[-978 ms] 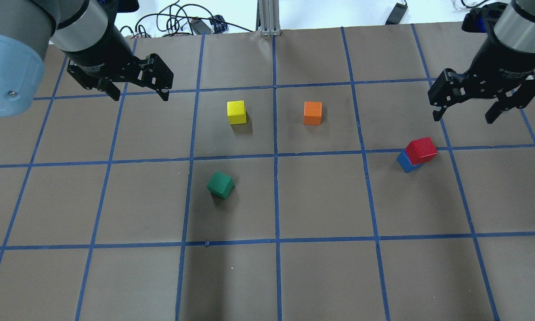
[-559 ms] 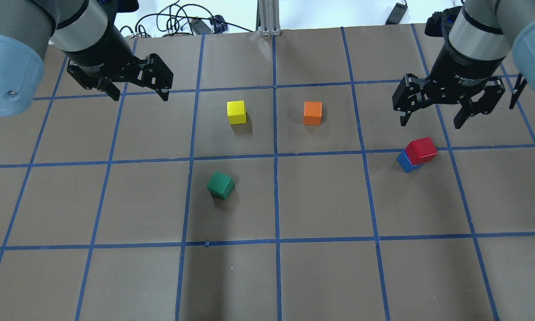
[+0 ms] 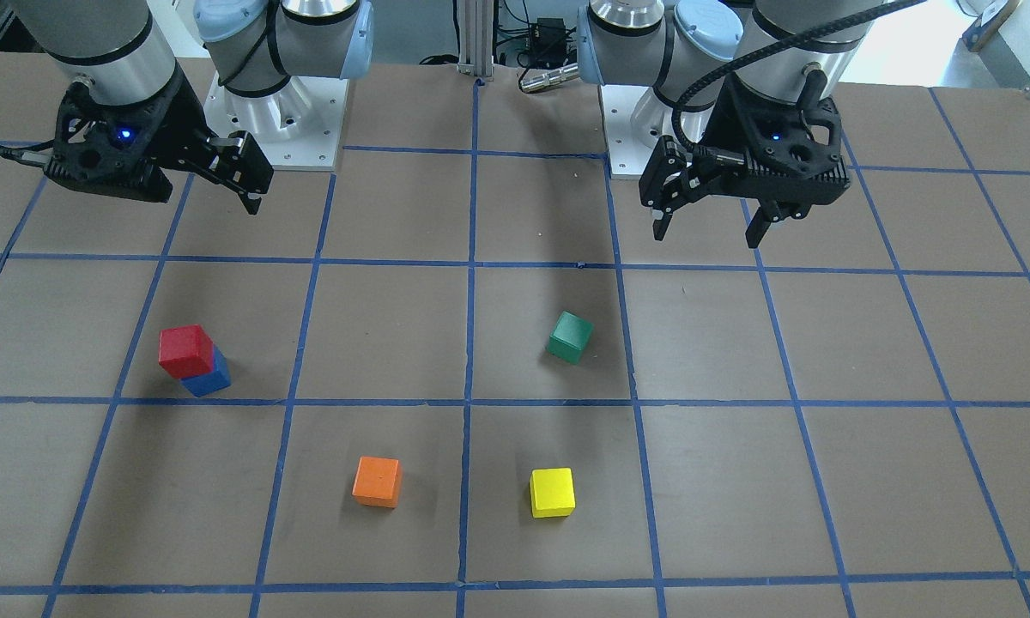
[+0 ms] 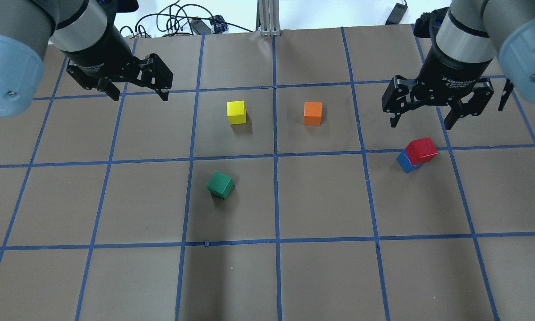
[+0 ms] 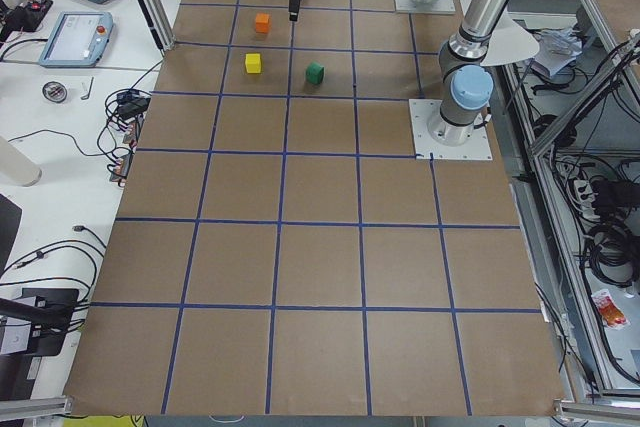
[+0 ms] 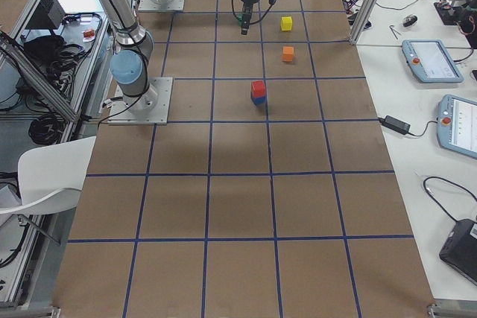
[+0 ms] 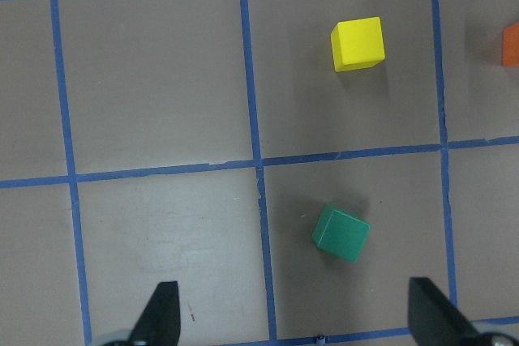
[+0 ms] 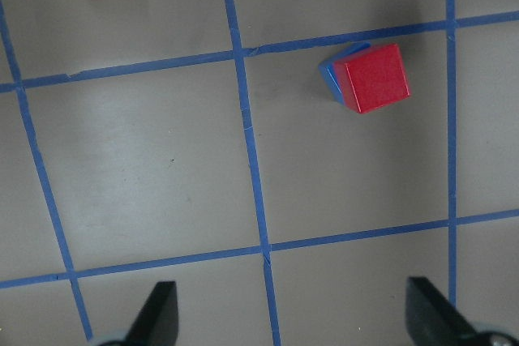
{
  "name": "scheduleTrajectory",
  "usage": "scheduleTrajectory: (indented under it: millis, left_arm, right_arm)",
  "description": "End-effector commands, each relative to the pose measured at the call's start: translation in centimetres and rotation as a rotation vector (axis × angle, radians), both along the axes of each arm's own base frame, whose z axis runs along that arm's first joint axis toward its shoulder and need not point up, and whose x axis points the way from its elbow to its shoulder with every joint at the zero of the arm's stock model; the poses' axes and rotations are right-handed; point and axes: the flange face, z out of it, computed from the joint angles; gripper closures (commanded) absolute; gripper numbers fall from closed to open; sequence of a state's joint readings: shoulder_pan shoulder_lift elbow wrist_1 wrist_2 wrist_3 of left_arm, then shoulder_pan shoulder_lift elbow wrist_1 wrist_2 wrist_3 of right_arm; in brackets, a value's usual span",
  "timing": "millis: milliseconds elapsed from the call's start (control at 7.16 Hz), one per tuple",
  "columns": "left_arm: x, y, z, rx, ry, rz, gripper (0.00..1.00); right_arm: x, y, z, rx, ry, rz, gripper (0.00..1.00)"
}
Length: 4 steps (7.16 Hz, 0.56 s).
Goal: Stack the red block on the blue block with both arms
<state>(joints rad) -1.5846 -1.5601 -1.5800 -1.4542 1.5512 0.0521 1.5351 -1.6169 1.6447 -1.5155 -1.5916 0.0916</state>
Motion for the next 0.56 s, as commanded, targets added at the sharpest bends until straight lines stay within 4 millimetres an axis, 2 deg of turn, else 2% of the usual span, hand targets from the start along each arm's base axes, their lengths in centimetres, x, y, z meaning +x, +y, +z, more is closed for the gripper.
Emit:
scheduleTrajectory:
  millis: [0,419]
  left_arm:
    - [0.0,0.0,0.0,0.0,0.0,0.0,0.0]
    - [0.0,0.0,0.0,0.0,0.0,0.0,0.0]
  right_arm:
    - [0.19,-0.05,-0.35,0.008,0.003,0.005,0.0]
    - [0.18,-0.16,-0.48,0.009,0.005,0.01,0.0]
